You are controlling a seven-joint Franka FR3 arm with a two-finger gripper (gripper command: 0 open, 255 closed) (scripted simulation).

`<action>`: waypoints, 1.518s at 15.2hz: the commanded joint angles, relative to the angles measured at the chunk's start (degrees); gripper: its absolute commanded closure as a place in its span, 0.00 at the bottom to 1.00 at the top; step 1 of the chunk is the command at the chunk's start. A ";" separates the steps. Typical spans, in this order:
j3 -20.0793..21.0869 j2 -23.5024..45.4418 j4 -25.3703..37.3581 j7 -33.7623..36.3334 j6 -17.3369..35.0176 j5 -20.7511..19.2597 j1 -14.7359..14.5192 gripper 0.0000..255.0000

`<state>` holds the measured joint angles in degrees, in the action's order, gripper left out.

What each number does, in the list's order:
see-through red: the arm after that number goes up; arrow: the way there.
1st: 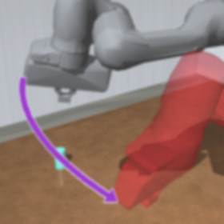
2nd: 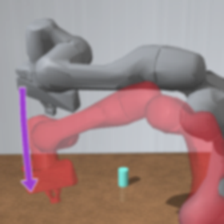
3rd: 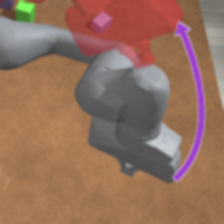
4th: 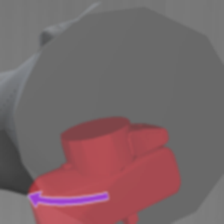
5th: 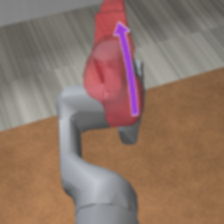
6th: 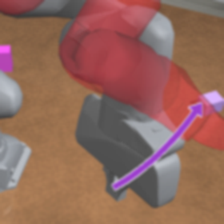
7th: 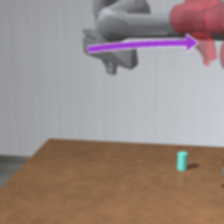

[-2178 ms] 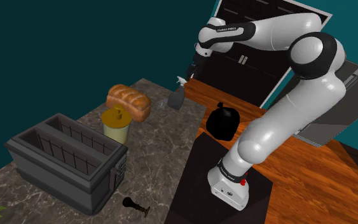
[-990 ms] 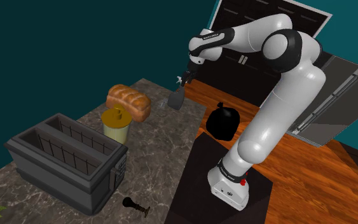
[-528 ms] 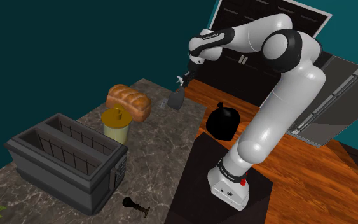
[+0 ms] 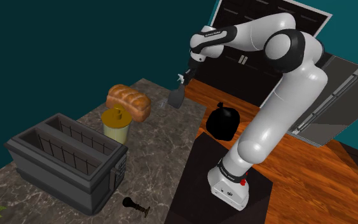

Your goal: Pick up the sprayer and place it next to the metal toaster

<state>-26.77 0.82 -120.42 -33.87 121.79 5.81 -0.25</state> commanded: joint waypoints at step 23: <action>0.35 -4.30 14.23 2.91 -17.92 -2.72 -0.22 1.00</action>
<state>-26.37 -3.73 -107.32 -30.89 104.80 2.99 -0.50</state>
